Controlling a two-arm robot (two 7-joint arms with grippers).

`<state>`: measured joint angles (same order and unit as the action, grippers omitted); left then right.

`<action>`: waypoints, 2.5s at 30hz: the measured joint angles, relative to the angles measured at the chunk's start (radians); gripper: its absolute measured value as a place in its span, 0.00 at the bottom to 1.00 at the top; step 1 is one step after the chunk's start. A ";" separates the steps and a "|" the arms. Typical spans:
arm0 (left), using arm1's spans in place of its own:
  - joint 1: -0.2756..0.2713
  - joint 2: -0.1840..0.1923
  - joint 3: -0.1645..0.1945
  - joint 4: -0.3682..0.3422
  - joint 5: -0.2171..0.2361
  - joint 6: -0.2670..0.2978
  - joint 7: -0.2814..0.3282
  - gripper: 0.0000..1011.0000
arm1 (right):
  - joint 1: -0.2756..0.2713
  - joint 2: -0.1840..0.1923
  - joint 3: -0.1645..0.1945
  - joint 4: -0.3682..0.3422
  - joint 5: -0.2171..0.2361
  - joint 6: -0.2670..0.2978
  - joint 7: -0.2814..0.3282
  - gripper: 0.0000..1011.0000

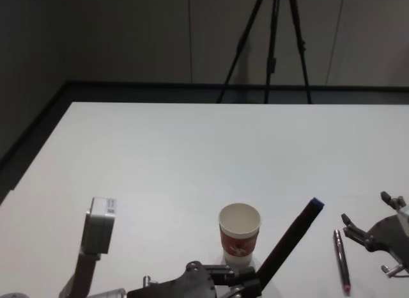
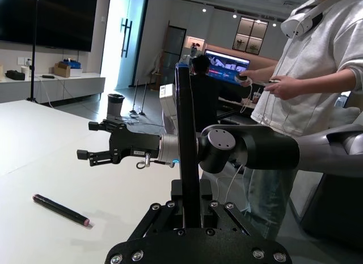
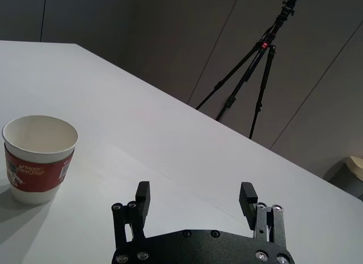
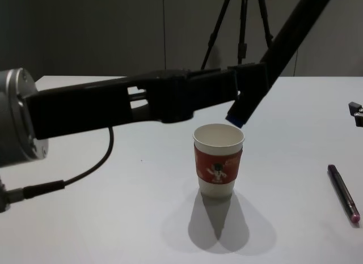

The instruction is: Place the pen into the pen holder.

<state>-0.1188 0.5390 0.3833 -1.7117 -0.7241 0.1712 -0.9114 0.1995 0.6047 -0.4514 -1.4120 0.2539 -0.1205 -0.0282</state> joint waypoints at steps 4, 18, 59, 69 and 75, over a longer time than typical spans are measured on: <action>0.000 0.000 0.000 0.000 0.000 0.000 0.000 0.16 | 0.001 -0.002 0.000 0.000 0.000 -0.002 0.006 0.99; 0.000 -0.001 0.000 0.000 0.000 0.001 0.000 0.16 | -0.006 -0.020 0.017 0.027 -0.015 -0.146 0.104 0.99; 0.000 -0.001 0.000 0.000 0.000 0.002 0.000 0.16 | -0.087 -0.003 0.203 -0.056 0.525 0.036 0.641 0.99; 0.000 -0.001 0.000 0.000 0.000 0.002 0.000 0.16 | -0.088 0.028 0.183 -0.087 0.596 0.064 0.742 0.99; 0.000 -0.001 0.000 0.000 0.000 0.002 0.000 0.16 | -0.083 0.041 0.168 -0.096 0.635 0.077 0.779 0.99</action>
<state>-0.1188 0.5385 0.3833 -1.7117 -0.7241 0.1729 -0.9114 0.1166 0.6452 -0.2829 -1.5084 0.8891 -0.0434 0.7510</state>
